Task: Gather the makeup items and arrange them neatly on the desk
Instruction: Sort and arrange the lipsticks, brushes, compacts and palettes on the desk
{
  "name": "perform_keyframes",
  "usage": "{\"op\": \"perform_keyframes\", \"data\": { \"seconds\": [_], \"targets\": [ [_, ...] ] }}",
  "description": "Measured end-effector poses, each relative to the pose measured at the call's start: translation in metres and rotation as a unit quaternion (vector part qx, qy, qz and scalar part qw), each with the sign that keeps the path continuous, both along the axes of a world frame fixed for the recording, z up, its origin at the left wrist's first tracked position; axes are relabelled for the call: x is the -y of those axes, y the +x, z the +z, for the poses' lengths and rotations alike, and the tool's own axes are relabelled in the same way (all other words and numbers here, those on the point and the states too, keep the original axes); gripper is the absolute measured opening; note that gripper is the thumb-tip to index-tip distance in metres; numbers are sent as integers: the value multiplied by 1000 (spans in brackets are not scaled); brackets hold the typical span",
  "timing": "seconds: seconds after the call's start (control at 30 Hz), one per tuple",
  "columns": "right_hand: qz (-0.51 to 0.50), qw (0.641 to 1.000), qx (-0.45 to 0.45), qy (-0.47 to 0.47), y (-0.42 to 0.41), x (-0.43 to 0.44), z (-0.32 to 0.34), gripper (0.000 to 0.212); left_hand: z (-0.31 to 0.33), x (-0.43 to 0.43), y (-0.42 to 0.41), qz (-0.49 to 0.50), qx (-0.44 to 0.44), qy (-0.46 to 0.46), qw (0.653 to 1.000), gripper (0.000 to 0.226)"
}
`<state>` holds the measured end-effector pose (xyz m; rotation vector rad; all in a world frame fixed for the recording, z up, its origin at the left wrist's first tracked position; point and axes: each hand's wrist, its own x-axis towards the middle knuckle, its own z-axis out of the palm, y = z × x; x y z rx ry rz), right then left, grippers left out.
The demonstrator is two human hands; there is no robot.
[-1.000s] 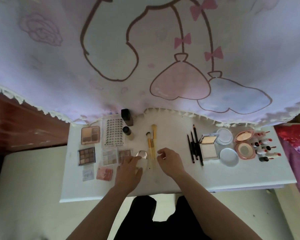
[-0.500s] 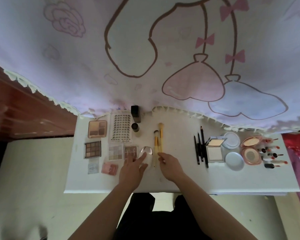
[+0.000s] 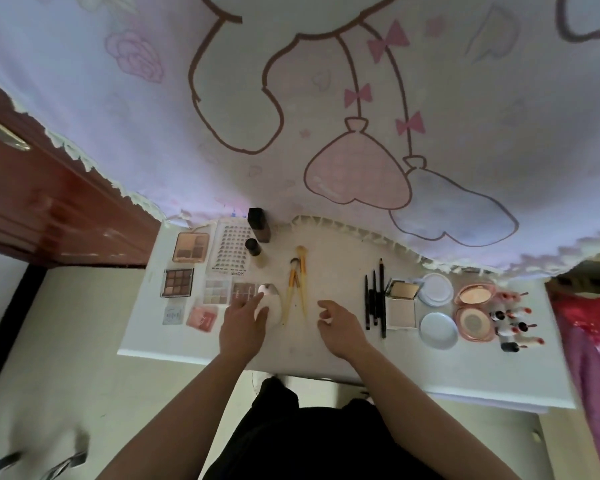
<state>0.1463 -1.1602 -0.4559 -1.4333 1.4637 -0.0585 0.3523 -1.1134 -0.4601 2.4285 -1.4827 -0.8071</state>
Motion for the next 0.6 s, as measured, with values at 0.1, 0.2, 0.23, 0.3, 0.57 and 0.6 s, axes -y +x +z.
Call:
{"op": "perform_keyframes", "data": {
  "seconds": [0.1,0.2,0.23,0.3,0.57,0.6],
  "targets": [
    [22,1000,0,-1,-3,-2,2,46,10,-7,-5,24,13,-19,999,40],
    [38,999,1,-3,3,-2,5,46,19,-15,1,31,26,-22,999,37],
    [38,999,1,-9,7,-1,6,47,21,-17,5,30,28,-18,999,36],
    [28,999,0,-21,18,1,9,47,21,-20,17,24,27,-16,999,35],
    [-56,996,-52,-54,68,-2,13,48,18,0,89,-57,-5,-25,998,45],
    [-67,994,-65,-56,75,-2,12,48,15,4,98,-72,-10,-24,997,46]
  ]
}}
